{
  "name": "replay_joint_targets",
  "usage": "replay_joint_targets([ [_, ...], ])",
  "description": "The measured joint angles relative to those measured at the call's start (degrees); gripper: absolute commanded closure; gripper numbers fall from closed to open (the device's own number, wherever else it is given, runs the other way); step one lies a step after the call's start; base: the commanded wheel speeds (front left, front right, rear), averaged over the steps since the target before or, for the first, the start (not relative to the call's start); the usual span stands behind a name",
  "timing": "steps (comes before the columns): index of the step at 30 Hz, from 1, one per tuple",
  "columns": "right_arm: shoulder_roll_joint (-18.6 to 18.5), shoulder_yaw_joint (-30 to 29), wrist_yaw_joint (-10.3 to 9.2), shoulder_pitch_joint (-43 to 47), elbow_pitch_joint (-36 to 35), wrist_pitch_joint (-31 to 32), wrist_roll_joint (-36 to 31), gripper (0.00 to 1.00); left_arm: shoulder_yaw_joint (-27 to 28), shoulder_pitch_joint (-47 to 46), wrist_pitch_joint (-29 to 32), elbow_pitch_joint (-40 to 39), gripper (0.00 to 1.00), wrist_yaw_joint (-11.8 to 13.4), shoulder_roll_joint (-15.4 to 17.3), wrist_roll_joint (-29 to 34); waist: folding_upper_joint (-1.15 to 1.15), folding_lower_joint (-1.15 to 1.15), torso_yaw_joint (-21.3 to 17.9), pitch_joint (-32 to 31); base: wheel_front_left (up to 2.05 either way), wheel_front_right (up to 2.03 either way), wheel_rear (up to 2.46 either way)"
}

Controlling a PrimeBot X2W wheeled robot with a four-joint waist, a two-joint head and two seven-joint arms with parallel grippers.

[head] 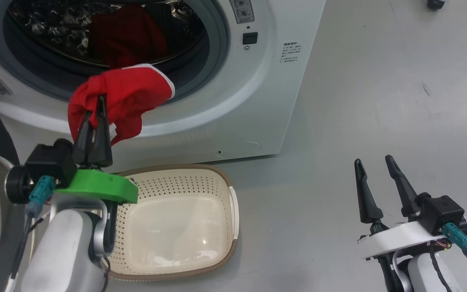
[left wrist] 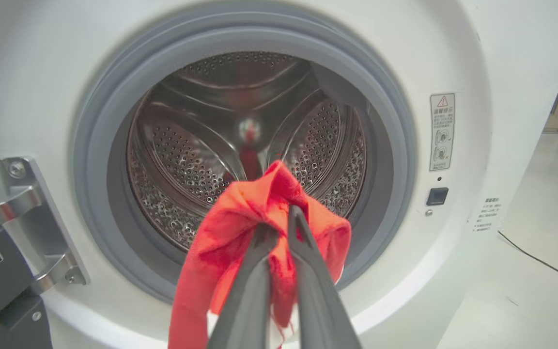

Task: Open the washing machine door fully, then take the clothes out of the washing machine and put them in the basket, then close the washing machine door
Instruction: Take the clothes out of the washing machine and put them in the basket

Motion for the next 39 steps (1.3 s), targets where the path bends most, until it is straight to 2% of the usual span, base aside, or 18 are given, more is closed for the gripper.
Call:
replay_joint_targets([
  [16, 0.0, 1.1, 0.03, 0.1, -1.3, 0.0, -0.5, 0.0, -1.8, 12.4, 3.1, 2.3, 1.0, 0.6, -2.3, -3.7, 0.0, 0.0, 0.0, 1.2, 0.0, 0.0, 0.0],
  [31, 0.0, 1.3, 0.44, -1.5, -3.4, 0.0, -0.4, 0.0, -1.9, 12.1, -0.8, 8.6, 1.0, 0.7, -2.9, -3.5, 0.0, 0.0, -0.9, 6.4, 0.0, 0.0, 0.0],
  [39, 0.0, 1.5, 0.44, -3.8, -4.4, 0.0, -0.3, 0.0, -0.8, 7.0, -1.4, 14.8, 1.0, 0.7, -3.8, -3.7, 0.0, 0.0, -2.0, 11.1, 0.0, 0.0, 0.0],
])
